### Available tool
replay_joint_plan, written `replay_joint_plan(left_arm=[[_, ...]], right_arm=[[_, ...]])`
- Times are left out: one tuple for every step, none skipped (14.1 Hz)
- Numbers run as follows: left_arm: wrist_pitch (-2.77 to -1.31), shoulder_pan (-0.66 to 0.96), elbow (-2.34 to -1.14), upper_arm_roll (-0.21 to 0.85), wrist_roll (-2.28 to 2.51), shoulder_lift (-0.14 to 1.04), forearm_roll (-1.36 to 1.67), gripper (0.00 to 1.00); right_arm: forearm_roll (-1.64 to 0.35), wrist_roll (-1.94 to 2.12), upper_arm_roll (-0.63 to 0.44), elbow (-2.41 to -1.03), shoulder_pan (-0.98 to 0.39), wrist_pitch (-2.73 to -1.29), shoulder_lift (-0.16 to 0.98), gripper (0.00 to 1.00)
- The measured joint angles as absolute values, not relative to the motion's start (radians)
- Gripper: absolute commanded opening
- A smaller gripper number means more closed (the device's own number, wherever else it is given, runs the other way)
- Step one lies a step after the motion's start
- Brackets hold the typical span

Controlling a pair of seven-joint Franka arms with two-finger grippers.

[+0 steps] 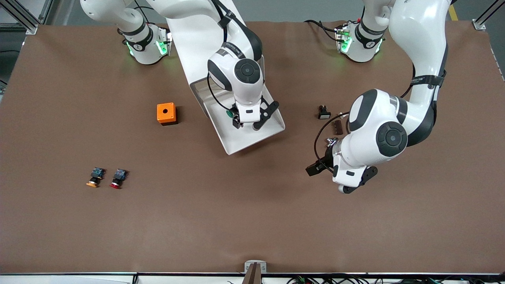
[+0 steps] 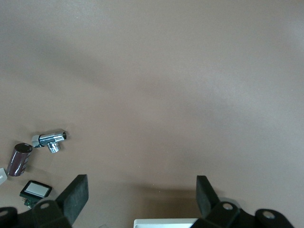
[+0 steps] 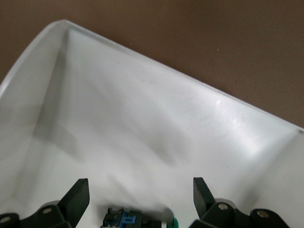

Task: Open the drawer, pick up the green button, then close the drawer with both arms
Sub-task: 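Close the right gripper on the green push button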

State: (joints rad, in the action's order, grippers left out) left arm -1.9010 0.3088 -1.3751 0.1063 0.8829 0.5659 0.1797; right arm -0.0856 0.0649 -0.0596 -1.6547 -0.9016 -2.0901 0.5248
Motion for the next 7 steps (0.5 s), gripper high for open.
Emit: replay_joint_plan(left_arm=[[-1.903, 0.309, -1.375, 0.106, 0.883, 0.567, 0.180, 1.00], [-1.911, 0.309, -1.375, 0.106, 0.883, 0.569, 0.180, 1.00], [-1.920, 0.309, -1.375, 0.106, 0.883, 0.571, 0.180, 1.00], [-1.924, 0.309, -1.375, 0.106, 0.883, 0.571, 0.180, 1.00], [-1.926, 0.309, -1.375, 0.106, 0.883, 0.572, 0.180, 1.00], [-1.927, 0.309, -1.375, 0.106, 0.883, 0.572, 0.180, 1.00], [-1.927, 0.309, -1.375, 0.106, 0.883, 0.572, 0.180, 1.00]], right_arm=[[-0.086, 0.065, -0.059, -1.677, -0.902, -2.090, 0.512, 0.97], [-0.087, 0.065, -0.059, -1.700, -0.902, -2.090, 0.499, 0.97], [-0.088, 0.065, -0.059, -1.716, -0.902, -2.090, 0.490, 0.97], [-0.088, 0.065, -0.058, -1.729, -0.902, -2.090, 0.482, 0.97], [-0.089, 0.065, -0.058, -1.738, -0.903, -2.090, 0.476, 0.97], [-0.089, 0.065, -0.058, -1.745, -0.903, -2.090, 0.471, 0.97], [-0.090, 0.065, -0.057, -1.750, -0.904, -2.090, 0.469, 0.97]])
